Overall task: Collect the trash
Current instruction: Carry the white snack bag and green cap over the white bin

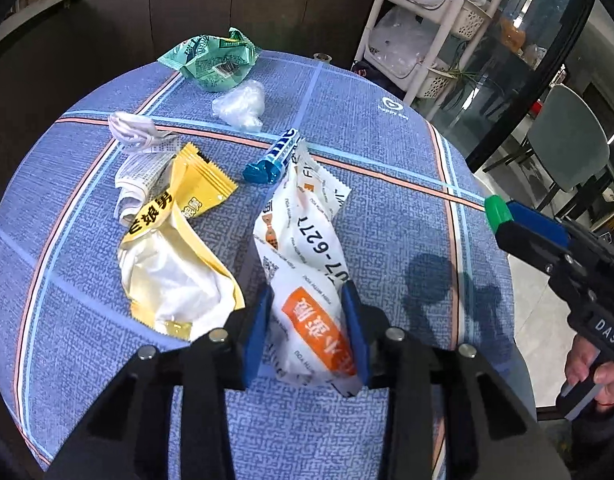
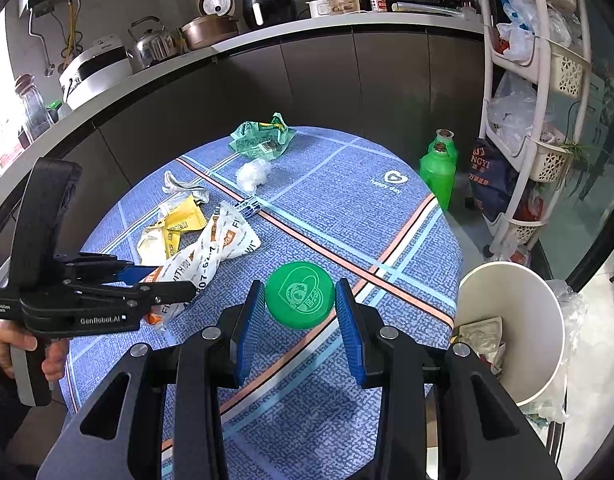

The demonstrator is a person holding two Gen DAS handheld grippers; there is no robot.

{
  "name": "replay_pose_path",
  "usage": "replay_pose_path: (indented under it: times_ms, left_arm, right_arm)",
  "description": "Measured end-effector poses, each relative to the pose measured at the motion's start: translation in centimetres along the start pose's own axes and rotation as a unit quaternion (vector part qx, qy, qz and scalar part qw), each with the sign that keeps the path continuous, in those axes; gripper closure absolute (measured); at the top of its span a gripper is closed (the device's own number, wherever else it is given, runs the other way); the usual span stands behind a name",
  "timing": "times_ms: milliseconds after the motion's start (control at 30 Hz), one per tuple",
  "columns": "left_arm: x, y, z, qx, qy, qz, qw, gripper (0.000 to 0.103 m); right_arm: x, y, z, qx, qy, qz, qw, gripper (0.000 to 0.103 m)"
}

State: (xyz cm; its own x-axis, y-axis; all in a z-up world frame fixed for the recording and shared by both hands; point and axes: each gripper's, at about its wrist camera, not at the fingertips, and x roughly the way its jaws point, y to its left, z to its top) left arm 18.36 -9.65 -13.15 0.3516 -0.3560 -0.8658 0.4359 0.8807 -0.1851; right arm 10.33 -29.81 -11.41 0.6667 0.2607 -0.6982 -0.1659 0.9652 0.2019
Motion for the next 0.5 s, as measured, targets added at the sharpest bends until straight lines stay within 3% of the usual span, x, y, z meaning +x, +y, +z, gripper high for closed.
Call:
replay_pose_path:
  times_ms: [267, 500]
  left_arm:
    - [-4.1, -2.8, 1.6, 0.027, -0.061, -0.006, 0.9977, 0.077]
    - [-4.9, -8.4, 5.9, 0.067, -0.090, -0.056, 0.9921, 0.077]
  right_arm:
    - [-1.8, -1.8, 0.0, 0.019, -0.024, -0.009, 0.999, 0.069]
    - [-4.0, -6.6, -0.4, 0.053, -0.043, -0.047, 0.997, 0.069]
